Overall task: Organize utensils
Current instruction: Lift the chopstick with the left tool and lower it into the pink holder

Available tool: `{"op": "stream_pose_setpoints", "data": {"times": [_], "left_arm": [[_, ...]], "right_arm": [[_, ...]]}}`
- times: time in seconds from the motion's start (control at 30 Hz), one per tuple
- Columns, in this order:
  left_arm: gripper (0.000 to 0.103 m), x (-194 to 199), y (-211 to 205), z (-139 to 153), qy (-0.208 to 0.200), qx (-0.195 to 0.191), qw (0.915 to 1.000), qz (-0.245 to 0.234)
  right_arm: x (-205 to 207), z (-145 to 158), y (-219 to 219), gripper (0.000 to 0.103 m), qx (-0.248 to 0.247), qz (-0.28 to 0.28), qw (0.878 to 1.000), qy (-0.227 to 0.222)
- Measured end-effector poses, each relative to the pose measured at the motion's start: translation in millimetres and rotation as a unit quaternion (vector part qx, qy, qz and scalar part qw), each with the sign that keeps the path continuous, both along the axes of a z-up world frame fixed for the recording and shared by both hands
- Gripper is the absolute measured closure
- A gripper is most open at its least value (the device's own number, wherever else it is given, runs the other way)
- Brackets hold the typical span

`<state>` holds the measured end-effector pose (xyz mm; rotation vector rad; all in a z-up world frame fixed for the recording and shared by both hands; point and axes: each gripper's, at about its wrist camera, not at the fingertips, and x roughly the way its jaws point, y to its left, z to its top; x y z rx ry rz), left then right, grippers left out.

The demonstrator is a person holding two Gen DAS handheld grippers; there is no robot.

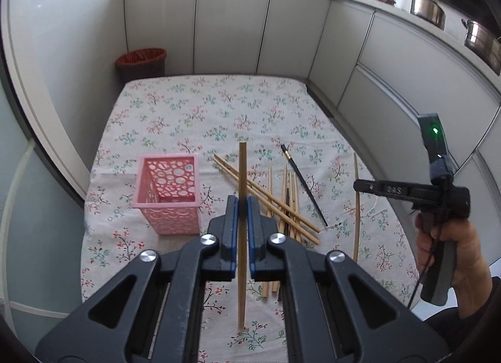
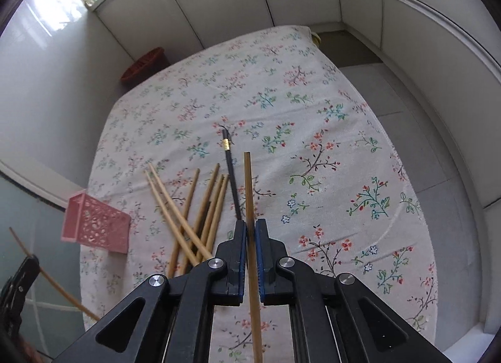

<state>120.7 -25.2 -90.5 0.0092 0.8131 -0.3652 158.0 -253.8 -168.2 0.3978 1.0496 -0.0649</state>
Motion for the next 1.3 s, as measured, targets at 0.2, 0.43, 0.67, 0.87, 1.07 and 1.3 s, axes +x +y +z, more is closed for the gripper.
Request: {"op": "stream_pose_setpoints", "data": {"times": [0.2, 0.43, 0.67, 0.87, 1.07, 1.3], "left_arm": [[0.097, -11.7, 15.1, 30.4, -0.055, -0.031, 0.9979, 0.013], [0.097, -25.1, 32.4, 62.5, -0.142, -0.073, 0.9863, 0.041], [0.097, -20.6, 49.8, 75.8, -0.234, -0.092, 0.9625, 0.102], [0.097, -5.7, 60.2, 71.0, -0.239, -0.092, 0.9566, 0.140], [0.097, 12.5, 63.9, 55.7, -0.217, -0.064, 0.9606, 0.162], [0.097, 53.6, 66.9, 24.7, -0.126, -0.037, 0.9786, 0.158]], "right_arm": [[-36.8, 43.2, 18.3, 0.097, -0.028, 0.037, 0.997, -0.059], [-65.2, 100.7, 39.4, 0.097, -0.067, 0.056, 0.985, -0.150], [-66.2, 138.8, 51.6, 0.097, -0.055, 0.051, 0.974, -0.216], [-56.1, 149.5, 68.5, 0.097, -0.030, 0.062, 0.969, -0.238], [-51.7, 154.7, 85.8, 0.097, -0.011, 0.071, 0.966, -0.250], [-38.9, 163.1, 103.9, 0.097, 0.032, 0.088, 0.958, -0.271]]}}
